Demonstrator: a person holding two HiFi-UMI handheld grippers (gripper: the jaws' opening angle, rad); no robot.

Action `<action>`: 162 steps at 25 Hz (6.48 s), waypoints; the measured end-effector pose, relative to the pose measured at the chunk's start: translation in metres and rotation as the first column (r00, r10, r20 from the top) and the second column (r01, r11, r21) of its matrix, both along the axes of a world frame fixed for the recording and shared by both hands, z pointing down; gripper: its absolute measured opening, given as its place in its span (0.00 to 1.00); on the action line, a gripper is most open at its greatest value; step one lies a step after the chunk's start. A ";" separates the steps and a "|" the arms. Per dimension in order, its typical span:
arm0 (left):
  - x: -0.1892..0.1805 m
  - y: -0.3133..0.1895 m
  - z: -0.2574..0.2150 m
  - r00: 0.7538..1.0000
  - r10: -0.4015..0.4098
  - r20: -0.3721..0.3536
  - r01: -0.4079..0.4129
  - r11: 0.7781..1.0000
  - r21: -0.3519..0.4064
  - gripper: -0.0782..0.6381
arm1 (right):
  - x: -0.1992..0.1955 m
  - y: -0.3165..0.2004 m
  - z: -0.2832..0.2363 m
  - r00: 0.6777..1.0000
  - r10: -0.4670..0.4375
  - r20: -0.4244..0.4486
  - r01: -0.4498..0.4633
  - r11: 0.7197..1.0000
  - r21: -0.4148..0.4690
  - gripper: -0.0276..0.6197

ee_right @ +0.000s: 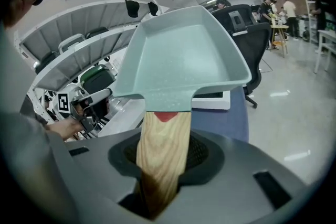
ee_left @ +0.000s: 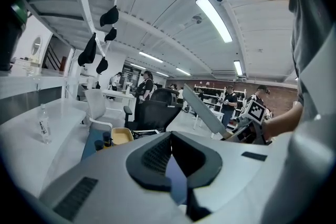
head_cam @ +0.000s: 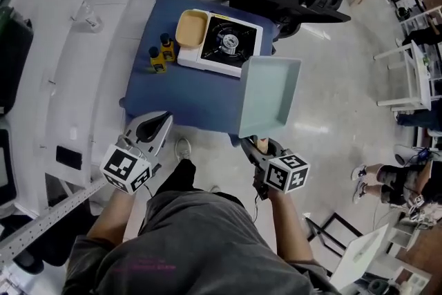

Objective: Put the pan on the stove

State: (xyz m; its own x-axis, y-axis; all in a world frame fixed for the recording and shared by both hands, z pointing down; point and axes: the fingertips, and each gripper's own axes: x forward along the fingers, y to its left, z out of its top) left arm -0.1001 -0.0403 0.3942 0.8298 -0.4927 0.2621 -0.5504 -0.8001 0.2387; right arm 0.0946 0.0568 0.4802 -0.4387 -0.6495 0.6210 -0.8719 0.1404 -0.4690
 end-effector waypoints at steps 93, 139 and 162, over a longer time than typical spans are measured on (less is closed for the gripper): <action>0.044 -0.162 0.100 0.952 -0.295 0.081 0.306 0.926 -0.220 0.11 | 0.108 -0.253 0.209 0.847 -0.510 -0.150 0.372 0.769 -0.520 0.25; 0.061 -0.124 0.053 0.989 -0.123 0.080 0.132 0.984 -0.119 0.11 | 0.128 -0.181 0.147 0.934 -0.331 -0.135 0.261 0.890 -0.373 0.39; 0.038 -0.080 -0.007 0.997 -0.060 0.055 0.059 0.998 0.011 0.11 | 0.120 -0.145 0.014 0.958 -0.065 -0.281 0.063 0.998 -0.016 0.38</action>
